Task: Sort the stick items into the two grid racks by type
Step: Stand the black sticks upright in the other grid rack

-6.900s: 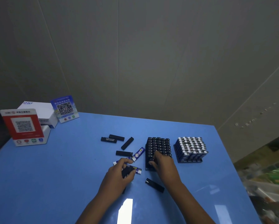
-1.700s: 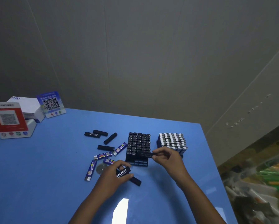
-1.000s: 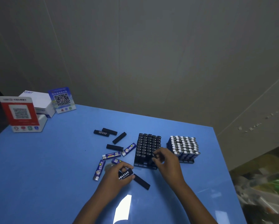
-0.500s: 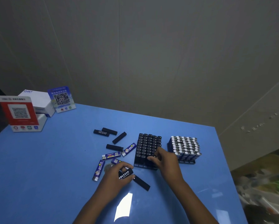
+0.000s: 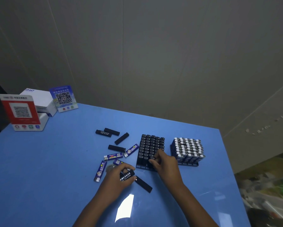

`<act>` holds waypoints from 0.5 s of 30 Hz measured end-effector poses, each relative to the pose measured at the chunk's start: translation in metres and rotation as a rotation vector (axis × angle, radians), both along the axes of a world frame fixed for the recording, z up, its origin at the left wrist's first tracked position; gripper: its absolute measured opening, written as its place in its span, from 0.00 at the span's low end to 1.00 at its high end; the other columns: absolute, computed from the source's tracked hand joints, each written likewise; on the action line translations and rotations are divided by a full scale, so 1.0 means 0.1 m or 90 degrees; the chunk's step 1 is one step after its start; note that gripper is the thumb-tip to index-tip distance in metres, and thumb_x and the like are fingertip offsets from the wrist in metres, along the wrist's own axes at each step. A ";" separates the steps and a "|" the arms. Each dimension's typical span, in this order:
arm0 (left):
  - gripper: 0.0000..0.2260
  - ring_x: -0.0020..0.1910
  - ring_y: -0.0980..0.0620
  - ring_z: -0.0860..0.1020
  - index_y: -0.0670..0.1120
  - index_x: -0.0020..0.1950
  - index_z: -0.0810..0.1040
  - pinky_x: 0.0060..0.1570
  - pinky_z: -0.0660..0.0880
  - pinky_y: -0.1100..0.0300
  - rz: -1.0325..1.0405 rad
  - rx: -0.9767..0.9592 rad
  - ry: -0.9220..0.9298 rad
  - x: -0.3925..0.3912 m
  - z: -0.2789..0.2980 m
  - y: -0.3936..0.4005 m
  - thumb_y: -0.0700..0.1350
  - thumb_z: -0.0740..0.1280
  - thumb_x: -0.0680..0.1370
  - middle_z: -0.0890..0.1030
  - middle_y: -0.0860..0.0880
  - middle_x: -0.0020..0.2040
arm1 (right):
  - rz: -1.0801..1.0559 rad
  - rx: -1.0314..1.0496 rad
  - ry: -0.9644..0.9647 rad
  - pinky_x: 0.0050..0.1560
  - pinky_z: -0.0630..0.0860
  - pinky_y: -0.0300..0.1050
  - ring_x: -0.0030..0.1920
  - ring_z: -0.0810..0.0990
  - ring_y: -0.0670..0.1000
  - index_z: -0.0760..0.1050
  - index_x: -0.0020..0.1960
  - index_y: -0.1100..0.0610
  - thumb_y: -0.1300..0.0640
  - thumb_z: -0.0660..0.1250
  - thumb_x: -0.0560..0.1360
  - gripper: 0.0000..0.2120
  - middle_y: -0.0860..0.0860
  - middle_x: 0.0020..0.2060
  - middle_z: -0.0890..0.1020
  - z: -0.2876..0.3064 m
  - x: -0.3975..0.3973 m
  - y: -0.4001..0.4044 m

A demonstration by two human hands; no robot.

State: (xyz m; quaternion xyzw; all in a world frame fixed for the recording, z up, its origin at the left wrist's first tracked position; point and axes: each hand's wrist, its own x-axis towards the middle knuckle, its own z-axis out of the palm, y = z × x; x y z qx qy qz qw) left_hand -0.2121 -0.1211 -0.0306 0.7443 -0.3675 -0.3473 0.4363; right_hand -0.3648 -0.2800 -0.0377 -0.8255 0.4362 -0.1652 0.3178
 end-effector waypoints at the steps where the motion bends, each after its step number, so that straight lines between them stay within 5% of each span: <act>1: 0.12 0.42 0.56 0.79 0.56 0.49 0.82 0.47 0.79 0.59 0.000 -0.002 -0.004 0.00 0.00 0.00 0.43 0.78 0.70 0.77 0.48 0.43 | 0.004 0.002 -0.007 0.33 0.68 0.34 0.32 0.75 0.45 0.72 0.44 0.57 0.56 0.74 0.75 0.11 0.50 0.32 0.78 -0.01 0.00 0.01; 6: 0.12 0.43 0.58 0.79 0.56 0.49 0.82 0.46 0.78 0.64 -0.002 -0.004 -0.014 0.00 -0.02 0.01 0.43 0.78 0.70 0.76 0.49 0.43 | 0.024 -0.012 0.008 0.31 0.66 0.36 0.29 0.70 0.43 0.70 0.43 0.57 0.56 0.71 0.77 0.11 0.49 0.30 0.76 -0.04 -0.02 0.02; 11: 0.13 0.44 0.57 0.78 0.58 0.48 0.82 0.46 0.77 0.68 -0.001 0.002 -0.018 0.01 -0.04 0.02 0.44 0.78 0.70 0.76 0.47 0.45 | 0.076 -0.120 0.098 0.35 0.74 0.49 0.35 0.77 0.51 0.71 0.44 0.58 0.55 0.67 0.80 0.09 0.53 0.34 0.80 -0.04 -0.04 0.00; 15: 0.12 0.43 0.55 0.79 0.57 0.49 0.81 0.48 0.79 0.62 -0.006 0.002 -0.009 0.01 -0.01 0.02 0.44 0.78 0.70 0.76 0.48 0.45 | 0.077 -0.184 0.122 0.33 0.73 0.48 0.34 0.78 0.52 0.74 0.41 0.57 0.56 0.68 0.79 0.09 0.52 0.33 0.80 -0.09 -0.02 0.02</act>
